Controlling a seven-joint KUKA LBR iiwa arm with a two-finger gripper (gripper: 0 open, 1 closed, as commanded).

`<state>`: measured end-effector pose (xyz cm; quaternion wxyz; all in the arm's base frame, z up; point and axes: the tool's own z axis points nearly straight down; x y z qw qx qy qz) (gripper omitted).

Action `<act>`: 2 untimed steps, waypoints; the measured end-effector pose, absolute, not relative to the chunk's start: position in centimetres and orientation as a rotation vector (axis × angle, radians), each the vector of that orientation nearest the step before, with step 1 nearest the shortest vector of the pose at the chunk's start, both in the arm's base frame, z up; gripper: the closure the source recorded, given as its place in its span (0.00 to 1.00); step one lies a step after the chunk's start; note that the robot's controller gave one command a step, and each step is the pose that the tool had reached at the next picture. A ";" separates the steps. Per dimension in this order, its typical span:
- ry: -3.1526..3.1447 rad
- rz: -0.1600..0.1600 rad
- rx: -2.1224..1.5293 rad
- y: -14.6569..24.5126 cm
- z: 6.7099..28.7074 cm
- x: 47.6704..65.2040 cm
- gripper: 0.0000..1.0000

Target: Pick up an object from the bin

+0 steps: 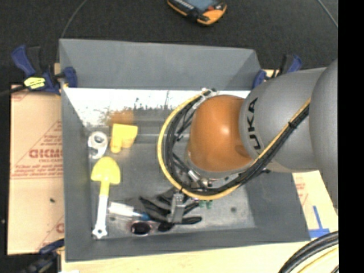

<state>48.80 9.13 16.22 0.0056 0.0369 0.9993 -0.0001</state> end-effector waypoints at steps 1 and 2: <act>3.128 0.000 -0.097 15.7 18.6 49.3 1.00; 3.128 -0.001 -0.099 15.7 18.6 49.3 1.00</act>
Offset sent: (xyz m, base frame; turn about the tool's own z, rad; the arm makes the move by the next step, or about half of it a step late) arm 0.0000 0.0000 0.0000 0.0000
